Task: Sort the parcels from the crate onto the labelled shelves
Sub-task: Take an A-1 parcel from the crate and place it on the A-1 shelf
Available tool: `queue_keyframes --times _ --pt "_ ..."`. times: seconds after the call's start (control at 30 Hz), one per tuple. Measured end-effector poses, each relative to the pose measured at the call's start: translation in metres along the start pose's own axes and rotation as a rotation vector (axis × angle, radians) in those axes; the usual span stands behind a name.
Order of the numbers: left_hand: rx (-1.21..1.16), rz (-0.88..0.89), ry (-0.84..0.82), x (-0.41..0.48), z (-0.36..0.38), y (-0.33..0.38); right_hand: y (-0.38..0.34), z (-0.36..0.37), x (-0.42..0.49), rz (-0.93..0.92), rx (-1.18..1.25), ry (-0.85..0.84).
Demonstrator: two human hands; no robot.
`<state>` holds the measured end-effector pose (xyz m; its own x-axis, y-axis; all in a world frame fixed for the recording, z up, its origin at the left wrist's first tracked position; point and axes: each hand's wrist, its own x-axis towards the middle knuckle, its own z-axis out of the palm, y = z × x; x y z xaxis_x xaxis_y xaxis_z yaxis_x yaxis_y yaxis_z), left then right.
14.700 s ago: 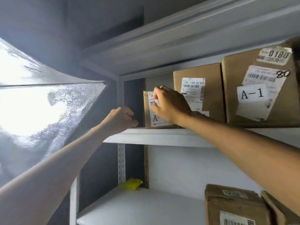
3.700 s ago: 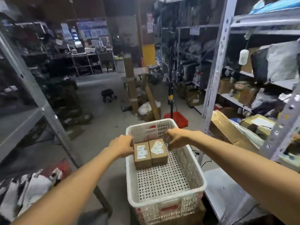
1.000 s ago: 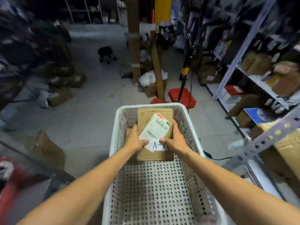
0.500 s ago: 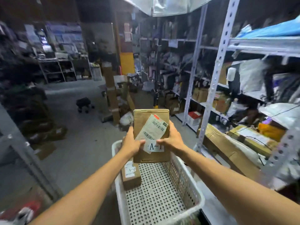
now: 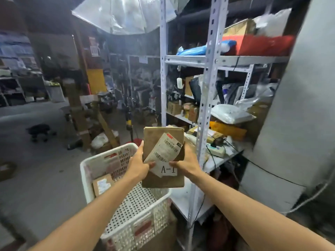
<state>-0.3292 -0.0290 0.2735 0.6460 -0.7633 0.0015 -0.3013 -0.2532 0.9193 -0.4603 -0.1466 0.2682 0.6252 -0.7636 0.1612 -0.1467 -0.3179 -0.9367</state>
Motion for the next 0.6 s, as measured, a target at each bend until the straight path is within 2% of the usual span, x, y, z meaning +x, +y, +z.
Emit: queue_keyframes --times 0.2,0.43,0.6 --pt "0.02 0.138 -0.151 -0.051 0.107 0.048 0.023 -0.113 -0.084 0.07 -0.073 0.212" --pt "-0.013 0.294 -0.352 -0.09 0.242 0.143 0.015 -0.271 -0.16 0.116 -0.177 0.496" --pt "-0.191 0.407 -0.621 -0.113 0.338 0.22 0.005 -0.375 -0.209 0.11 -0.31 0.74"
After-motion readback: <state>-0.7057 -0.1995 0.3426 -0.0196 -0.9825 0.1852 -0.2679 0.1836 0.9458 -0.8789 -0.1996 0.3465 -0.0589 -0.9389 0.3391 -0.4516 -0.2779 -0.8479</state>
